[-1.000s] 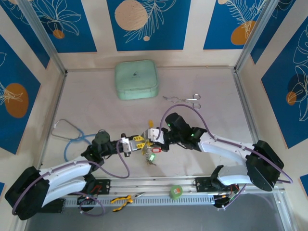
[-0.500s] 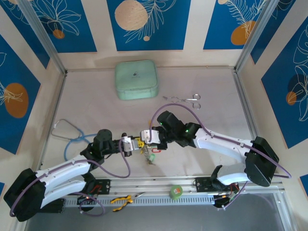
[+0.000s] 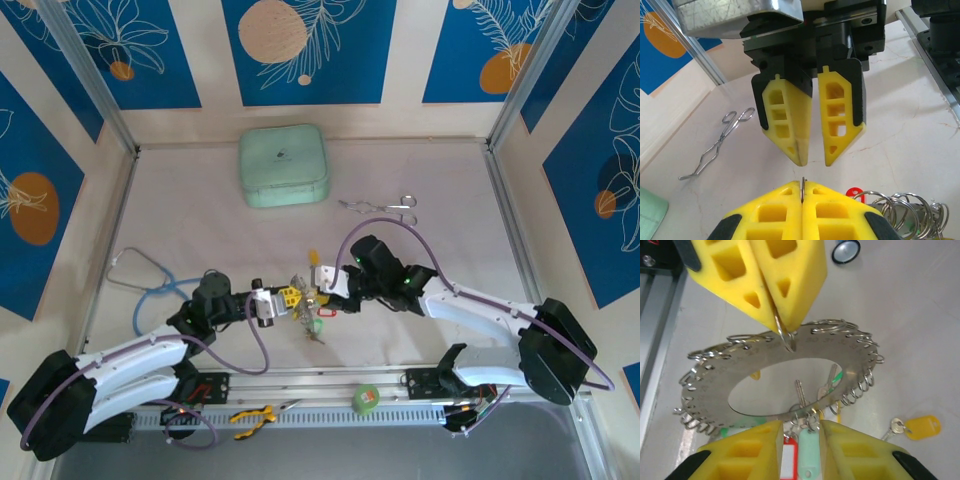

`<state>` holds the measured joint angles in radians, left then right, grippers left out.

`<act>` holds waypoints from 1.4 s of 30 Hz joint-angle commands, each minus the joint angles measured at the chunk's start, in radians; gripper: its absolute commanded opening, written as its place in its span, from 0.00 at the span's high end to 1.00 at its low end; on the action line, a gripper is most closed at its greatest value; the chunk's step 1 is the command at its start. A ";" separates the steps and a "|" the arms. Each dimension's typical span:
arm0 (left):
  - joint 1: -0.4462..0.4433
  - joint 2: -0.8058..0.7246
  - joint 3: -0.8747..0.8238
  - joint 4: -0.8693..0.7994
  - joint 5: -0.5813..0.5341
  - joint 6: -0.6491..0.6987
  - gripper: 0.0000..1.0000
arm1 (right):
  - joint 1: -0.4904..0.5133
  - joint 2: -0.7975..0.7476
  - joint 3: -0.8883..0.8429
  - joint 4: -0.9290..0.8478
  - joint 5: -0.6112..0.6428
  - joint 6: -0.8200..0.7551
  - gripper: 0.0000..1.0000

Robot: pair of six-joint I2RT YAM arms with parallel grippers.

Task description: Put the keys on the keyring

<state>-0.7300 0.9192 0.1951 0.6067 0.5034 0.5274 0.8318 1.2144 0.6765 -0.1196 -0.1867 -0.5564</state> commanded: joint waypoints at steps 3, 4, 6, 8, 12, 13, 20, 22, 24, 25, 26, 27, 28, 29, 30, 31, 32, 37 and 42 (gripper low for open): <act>-0.013 0.001 -0.013 0.069 0.031 0.028 1.00 | 0.016 0.012 -0.002 0.106 -0.073 0.051 0.75; -0.012 0.003 -0.013 0.071 0.034 0.029 1.00 | 0.018 0.018 -0.002 0.120 -0.074 0.055 0.74; -0.013 0.001 -0.013 0.072 0.038 0.030 1.00 | 0.024 0.026 0.000 0.141 -0.082 0.063 0.75; -0.013 0.003 -0.014 0.074 0.040 0.028 1.00 | 0.030 0.035 0.003 0.155 -0.090 0.066 0.75; -0.014 0.005 -0.014 0.075 0.043 0.025 1.00 | 0.038 0.052 0.011 0.167 -0.090 0.064 0.76; -0.014 0.006 -0.014 0.076 0.045 0.022 1.00 | 0.038 0.054 0.012 0.170 -0.089 0.064 0.76; -0.014 0.012 -0.014 0.080 0.046 0.013 1.00 | 0.040 0.061 0.020 0.182 -0.101 0.064 0.82; -0.015 0.013 -0.013 0.084 0.044 0.010 1.00 | 0.039 0.063 0.021 0.180 -0.103 0.061 0.86; -0.014 0.013 -0.013 0.088 0.042 0.005 1.00 | 0.039 0.066 0.024 0.174 -0.104 0.054 0.94; -0.015 0.015 -0.013 0.088 0.040 0.000 1.00 | 0.039 0.066 0.026 0.173 -0.103 0.055 0.98; -0.014 0.015 -0.011 0.087 0.035 -0.005 1.00 | 0.040 0.066 0.027 0.173 -0.101 0.054 1.00; -0.014 0.014 -0.010 0.083 0.024 -0.013 1.00 | 0.039 0.065 0.026 0.174 -0.099 0.053 1.00; -0.015 0.013 -0.008 0.077 0.013 -0.021 1.00 | 0.038 0.063 0.026 0.176 -0.099 0.051 1.00; -0.015 0.011 -0.006 0.068 0.005 -0.027 0.96 | 0.038 0.062 0.026 0.177 -0.100 0.051 1.00; -0.014 0.007 -0.003 0.055 -0.004 -0.035 0.90 | 0.038 0.061 0.026 0.177 -0.104 0.052 1.00; -0.014 0.005 0.000 0.042 -0.015 -0.047 0.83 | 0.037 0.061 0.027 0.178 -0.106 0.049 1.00; -0.014 0.002 0.002 0.030 -0.018 -0.057 0.81 | 0.038 0.062 0.027 0.178 -0.108 0.049 1.00; -0.016 -0.009 0.006 -0.041 -0.031 -0.088 0.79 | 0.036 0.061 0.024 0.181 -0.114 0.047 1.00; -0.016 0.001 0.019 -0.064 -0.031 -0.090 0.92 | 0.037 0.063 0.028 0.181 -0.117 0.048 1.00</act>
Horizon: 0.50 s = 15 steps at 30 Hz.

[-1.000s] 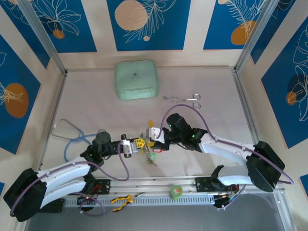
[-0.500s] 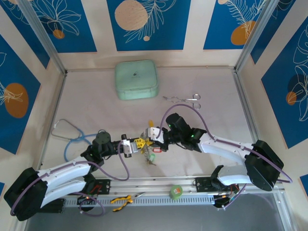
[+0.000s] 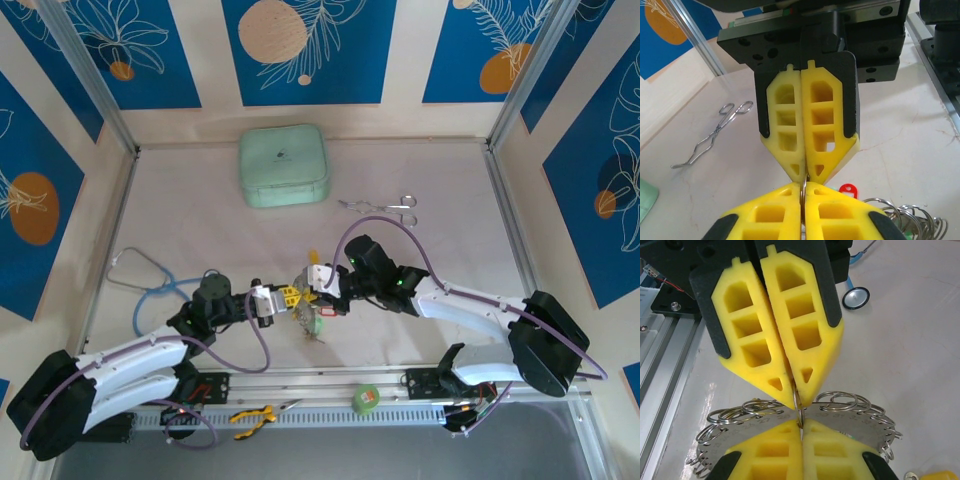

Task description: Put the keys on the keyring

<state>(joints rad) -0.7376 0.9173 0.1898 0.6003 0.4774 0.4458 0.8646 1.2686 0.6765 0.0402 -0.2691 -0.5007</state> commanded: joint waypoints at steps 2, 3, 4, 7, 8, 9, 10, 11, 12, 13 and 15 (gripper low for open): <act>-0.009 0.013 0.031 -0.063 -0.002 -0.010 0.92 | 0.004 0.008 0.029 0.022 -0.035 -0.008 1.00; -0.009 0.020 0.031 -0.059 -0.002 -0.012 0.91 | 0.005 0.010 0.031 0.022 -0.035 -0.007 1.00; -0.009 0.025 0.031 -0.054 -0.003 -0.017 0.89 | 0.008 0.011 0.033 0.024 -0.035 -0.007 1.00; -0.009 0.044 0.031 -0.035 -0.003 -0.027 0.86 | 0.011 0.015 0.034 0.032 -0.034 -0.002 1.00; -0.009 0.049 0.031 -0.032 -0.002 -0.028 0.90 | 0.011 0.017 0.034 0.034 -0.033 -0.001 1.00; -0.009 0.051 0.033 -0.030 0.000 -0.028 0.95 | 0.012 0.018 0.035 0.036 -0.034 0.001 1.00; -0.009 0.053 0.034 -0.031 -0.002 -0.028 0.99 | 0.014 0.020 0.035 0.036 -0.032 0.004 1.00; -0.009 0.052 0.034 -0.031 -0.006 -0.026 1.00 | 0.014 0.020 0.036 0.034 -0.029 0.006 1.00; -0.009 0.049 0.036 -0.035 -0.006 -0.022 1.00 | 0.015 0.021 0.036 0.034 -0.023 0.006 1.00; -0.009 0.046 0.037 -0.041 -0.006 -0.020 1.00 | 0.014 0.020 0.036 0.032 -0.018 0.005 0.98; -0.009 0.036 0.040 -0.049 -0.010 -0.013 1.00 | 0.014 0.020 0.037 0.015 -0.002 -0.007 0.93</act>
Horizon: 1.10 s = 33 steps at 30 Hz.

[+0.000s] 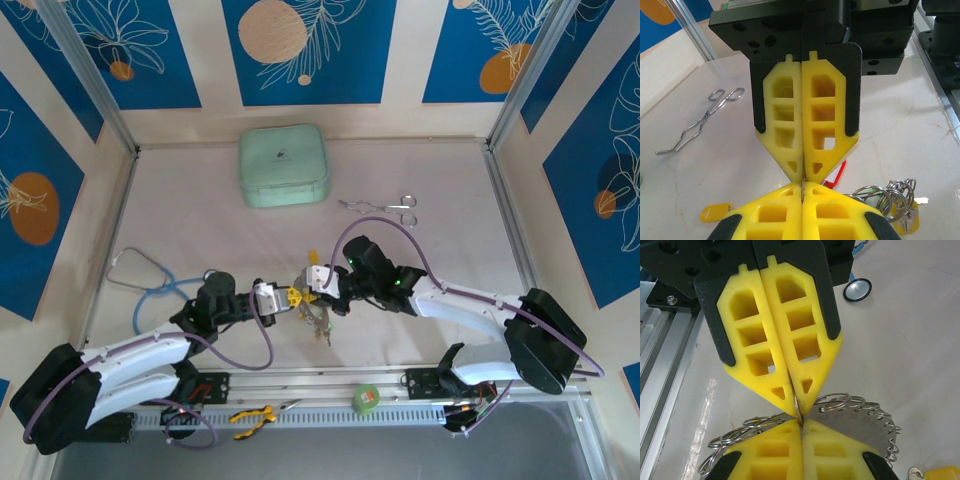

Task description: Put the keys on the keyring

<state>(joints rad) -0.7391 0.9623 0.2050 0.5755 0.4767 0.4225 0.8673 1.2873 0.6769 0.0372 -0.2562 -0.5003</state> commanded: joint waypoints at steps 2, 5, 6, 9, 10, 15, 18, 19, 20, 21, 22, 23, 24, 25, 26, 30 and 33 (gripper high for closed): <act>-0.007 -0.024 0.024 -0.029 -0.015 0.015 1.00 | 0.005 -0.004 0.036 -0.004 0.009 -0.024 0.88; -0.007 -0.054 0.021 -0.032 -0.024 0.018 1.00 | -0.026 -0.032 0.022 -0.029 0.027 -0.025 0.82; -0.008 -0.063 0.021 -0.036 -0.027 0.019 1.00 | -0.044 -0.047 0.013 -0.027 0.029 -0.012 0.82; -0.007 -0.086 0.022 -0.055 -0.030 0.034 1.00 | -0.093 -0.092 -0.013 0.010 0.036 0.064 0.78; -0.008 -0.089 0.022 -0.059 -0.031 0.039 1.00 | -0.103 -0.099 -0.014 0.017 0.043 0.092 0.77; -0.012 -0.095 0.025 -0.060 -0.037 0.063 1.00 | -0.115 -0.102 -0.013 0.033 0.031 0.192 0.73; -0.015 -0.097 0.032 -0.071 -0.043 0.067 1.00 | -0.077 -0.103 -0.027 0.031 -0.032 0.115 0.69; -0.016 -0.095 0.039 -0.080 -0.043 0.065 1.00 | -0.056 -0.099 -0.027 0.025 -0.026 0.081 0.69; -0.017 -0.093 0.047 -0.092 -0.042 0.059 1.00 | -0.040 -0.091 -0.022 0.017 -0.015 0.046 0.68; -0.017 -0.089 0.052 -0.098 -0.039 0.050 1.00 | -0.027 -0.077 -0.011 0.005 -0.009 0.023 0.68; -0.016 -0.087 0.058 -0.101 -0.034 0.039 1.00 | -0.021 -0.062 0.001 -0.005 -0.009 0.010 0.68; -0.016 -0.085 0.064 -0.106 -0.031 0.029 1.00 | -0.019 -0.045 0.014 -0.016 -0.011 -0.002 0.68; -0.016 -0.083 0.075 -0.124 -0.024 0.016 1.00 | -0.016 -0.031 0.023 -0.022 -0.019 -0.011 0.68; -0.016 -0.081 0.086 -0.143 -0.021 0.005 1.00 | -0.015 -0.023 0.028 -0.020 -0.025 -0.015 0.68; -0.016 -0.077 0.103 -0.176 -0.020 -0.004 1.00 | -0.017 -0.016 0.029 -0.015 -0.036 -0.017 0.68; -0.016 -0.062 0.164 -0.292 -0.012 -0.051 1.00 | -0.035 -0.010 0.023 0.011 -0.086 0.001 0.68; -0.017 -0.062 0.166 -0.286 0.004 -0.072 1.00 | -0.043 -0.007 0.017 0.020 -0.115 0.013 0.68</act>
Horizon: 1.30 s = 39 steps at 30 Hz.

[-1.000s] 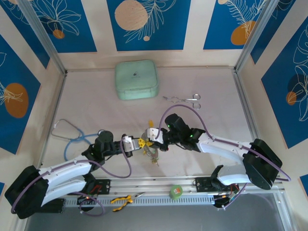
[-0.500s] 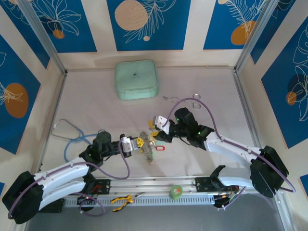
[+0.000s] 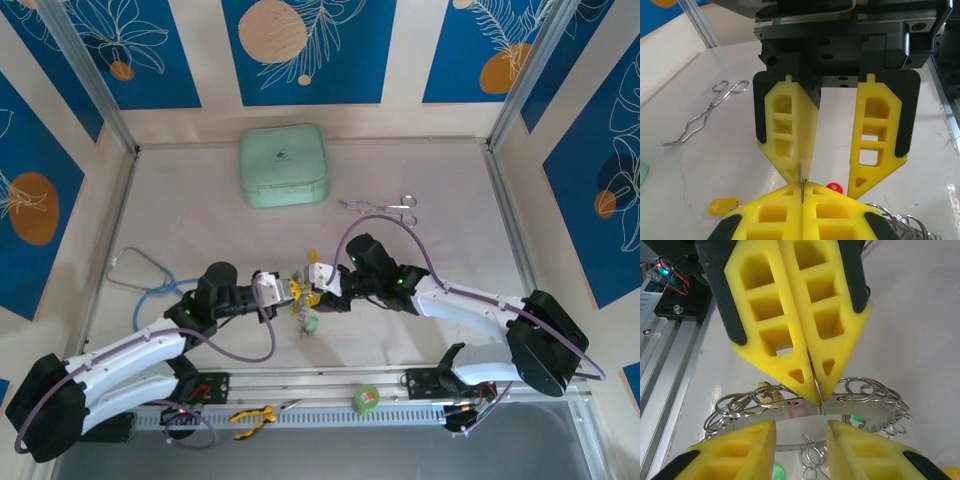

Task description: Put the keys on the keyring

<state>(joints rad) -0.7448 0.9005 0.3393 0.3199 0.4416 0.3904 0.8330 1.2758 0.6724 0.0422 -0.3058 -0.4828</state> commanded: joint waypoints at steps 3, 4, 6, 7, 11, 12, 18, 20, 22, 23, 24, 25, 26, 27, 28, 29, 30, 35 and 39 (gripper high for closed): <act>-0.011 0.001 0.031 -0.014 0.043 -0.041 1.00 | -0.012 0.009 0.021 0.024 -0.079 0.001 0.69; -0.010 0.004 0.032 -0.010 0.048 -0.039 1.00 | -0.014 0.011 0.020 0.025 -0.079 0.003 0.69; -0.011 0.006 0.034 -0.007 0.054 -0.036 1.00 | -0.018 0.015 0.020 0.036 -0.082 0.008 0.70; -0.011 0.007 0.036 -0.008 0.055 -0.033 1.00 | -0.019 0.014 0.019 0.041 -0.085 0.010 0.70; -0.010 0.007 0.035 -0.004 0.062 -0.030 1.00 | -0.020 0.021 0.021 0.058 -0.097 0.019 0.71; -0.010 0.007 0.033 -0.001 0.065 -0.031 1.00 | -0.020 0.023 0.021 0.061 -0.099 0.022 0.72; -0.010 0.006 0.031 0.006 0.068 -0.033 1.00 | -0.020 0.031 0.023 0.081 -0.123 0.033 0.80; -0.011 0.008 0.031 0.009 0.067 -0.032 1.00 | -0.020 0.036 0.022 0.090 -0.130 0.036 0.84; -0.011 0.008 0.030 0.014 0.066 -0.035 1.00 | -0.020 0.040 0.021 0.100 -0.134 0.042 0.89; -0.010 0.009 0.028 0.017 0.067 -0.038 1.00 | -0.021 0.043 0.022 0.104 -0.139 0.045 0.92; -0.010 0.009 0.028 0.020 0.067 -0.039 1.00 | -0.020 0.044 0.020 0.110 -0.143 0.048 0.95; -0.010 0.006 0.027 0.022 0.065 -0.040 1.00 | -0.021 0.047 0.019 0.115 -0.146 0.049 0.99; -0.011 0.008 0.025 0.024 0.062 -0.042 1.00 | -0.021 0.049 0.018 0.115 -0.151 0.049 1.00; -0.011 0.006 0.023 0.024 0.058 -0.044 1.00 | -0.024 0.049 0.014 0.119 -0.156 0.052 1.00; -0.010 0.004 0.020 0.025 0.054 -0.045 0.96 | -0.027 0.049 0.008 0.127 -0.157 0.057 1.00; -0.010 0.000 0.018 0.027 0.048 -0.045 0.90 | -0.031 0.048 0.002 0.138 -0.157 0.063 1.00; -0.010 -0.006 0.014 0.028 0.042 -0.047 0.84 | -0.034 0.045 -0.005 0.144 -0.159 0.067 1.00; -0.010 -0.034 -0.003 0.011 0.020 -0.051 0.74 | -0.044 0.037 -0.024 0.153 -0.164 0.073 1.00; -0.010 -0.048 -0.008 -0.024 0.010 -0.058 0.72 | -0.047 0.033 -0.029 0.153 -0.169 0.074 1.00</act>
<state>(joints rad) -0.7441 0.8745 0.3367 0.3004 0.4332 0.3447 0.7933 1.3132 0.6556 0.1547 -0.4534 -0.4206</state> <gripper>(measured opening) 0.275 0.048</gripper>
